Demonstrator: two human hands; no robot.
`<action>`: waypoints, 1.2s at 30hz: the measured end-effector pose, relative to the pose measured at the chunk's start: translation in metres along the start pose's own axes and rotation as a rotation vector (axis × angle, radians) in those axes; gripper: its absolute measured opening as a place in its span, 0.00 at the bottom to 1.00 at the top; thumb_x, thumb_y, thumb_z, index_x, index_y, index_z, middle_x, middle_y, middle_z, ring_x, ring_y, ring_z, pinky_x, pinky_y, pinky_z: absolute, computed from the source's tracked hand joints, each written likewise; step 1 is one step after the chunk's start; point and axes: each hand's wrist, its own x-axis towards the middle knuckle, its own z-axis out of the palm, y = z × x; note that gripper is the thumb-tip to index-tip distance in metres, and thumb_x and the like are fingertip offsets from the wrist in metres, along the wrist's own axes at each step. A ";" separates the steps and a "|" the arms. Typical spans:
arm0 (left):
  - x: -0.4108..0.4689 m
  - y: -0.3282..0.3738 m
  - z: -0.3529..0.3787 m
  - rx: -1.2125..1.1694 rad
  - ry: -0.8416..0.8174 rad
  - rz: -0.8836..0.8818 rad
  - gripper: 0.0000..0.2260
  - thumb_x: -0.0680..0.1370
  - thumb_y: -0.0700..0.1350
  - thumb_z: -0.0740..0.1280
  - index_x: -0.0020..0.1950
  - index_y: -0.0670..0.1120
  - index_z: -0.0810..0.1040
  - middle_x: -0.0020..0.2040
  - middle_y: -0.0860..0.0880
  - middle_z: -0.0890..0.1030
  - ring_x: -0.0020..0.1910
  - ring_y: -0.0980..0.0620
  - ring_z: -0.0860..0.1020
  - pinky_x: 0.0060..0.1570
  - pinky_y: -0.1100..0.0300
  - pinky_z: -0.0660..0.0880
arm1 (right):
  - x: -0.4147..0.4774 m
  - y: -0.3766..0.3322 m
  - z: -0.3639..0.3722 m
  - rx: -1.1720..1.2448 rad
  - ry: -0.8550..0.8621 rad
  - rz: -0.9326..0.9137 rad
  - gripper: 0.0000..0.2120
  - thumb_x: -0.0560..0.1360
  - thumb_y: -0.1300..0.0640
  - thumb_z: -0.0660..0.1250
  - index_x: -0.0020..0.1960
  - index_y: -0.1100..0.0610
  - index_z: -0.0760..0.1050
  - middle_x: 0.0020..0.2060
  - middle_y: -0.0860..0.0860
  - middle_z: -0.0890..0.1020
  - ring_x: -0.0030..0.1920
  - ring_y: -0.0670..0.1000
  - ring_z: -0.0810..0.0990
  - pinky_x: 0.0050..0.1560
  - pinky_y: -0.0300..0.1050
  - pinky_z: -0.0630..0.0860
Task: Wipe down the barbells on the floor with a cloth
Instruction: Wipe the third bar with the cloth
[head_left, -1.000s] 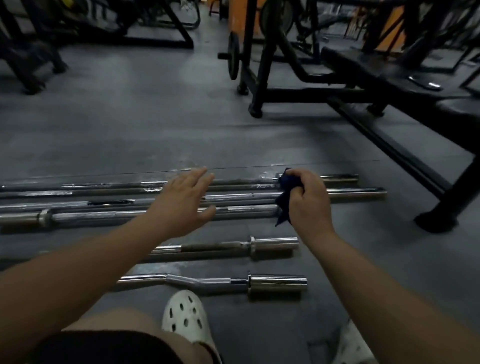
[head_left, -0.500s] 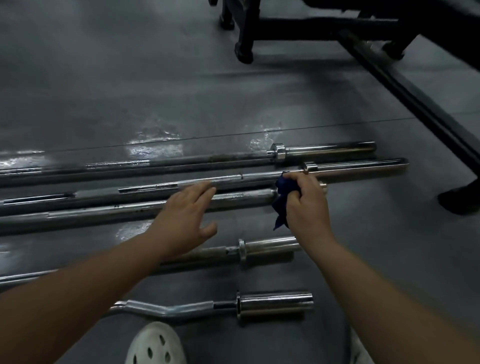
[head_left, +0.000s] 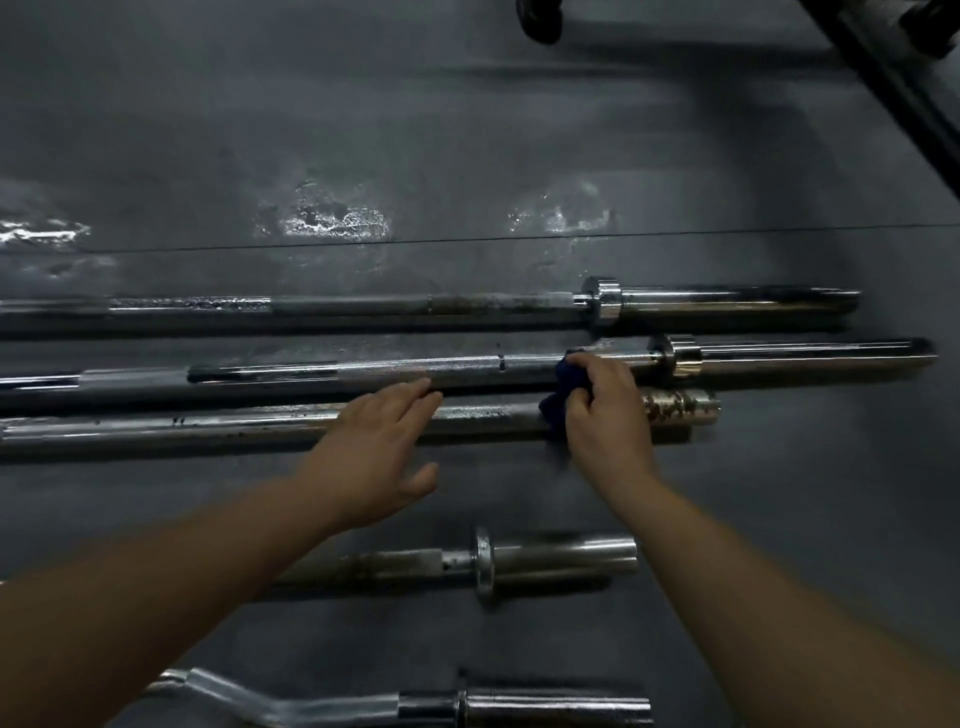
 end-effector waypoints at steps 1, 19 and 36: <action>0.003 -0.003 0.006 0.020 -0.023 0.017 0.39 0.71 0.65 0.54 0.78 0.46 0.64 0.78 0.45 0.64 0.75 0.44 0.66 0.71 0.45 0.66 | 0.003 0.009 0.011 -0.063 0.000 -0.002 0.19 0.76 0.64 0.60 0.65 0.55 0.75 0.61 0.52 0.74 0.59 0.51 0.73 0.60 0.39 0.66; 0.007 -0.039 0.047 0.100 -0.065 0.024 0.38 0.68 0.62 0.59 0.74 0.43 0.67 0.71 0.41 0.73 0.67 0.41 0.73 0.67 0.43 0.69 | -0.014 0.030 0.053 -0.407 -0.091 -0.183 0.22 0.69 0.65 0.68 0.63 0.59 0.76 0.62 0.57 0.77 0.62 0.59 0.75 0.60 0.53 0.73; -0.028 -0.013 0.058 0.015 -0.033 -0.015 0.37 0.67 0.59 0.61 0.74 0.44 0.69 0.74 0.44 0.69 0.71 0.42 0.68 0.72 0.45 0.61 | -0.046 -0.015 0.084 -0.352 -0.200 -0.310 0.16 0.66 0.63 0.63 0.53 0.57 0.77 0.50 0.54 0.80 0.52 0.58 0.76 0.50 0.51 0.77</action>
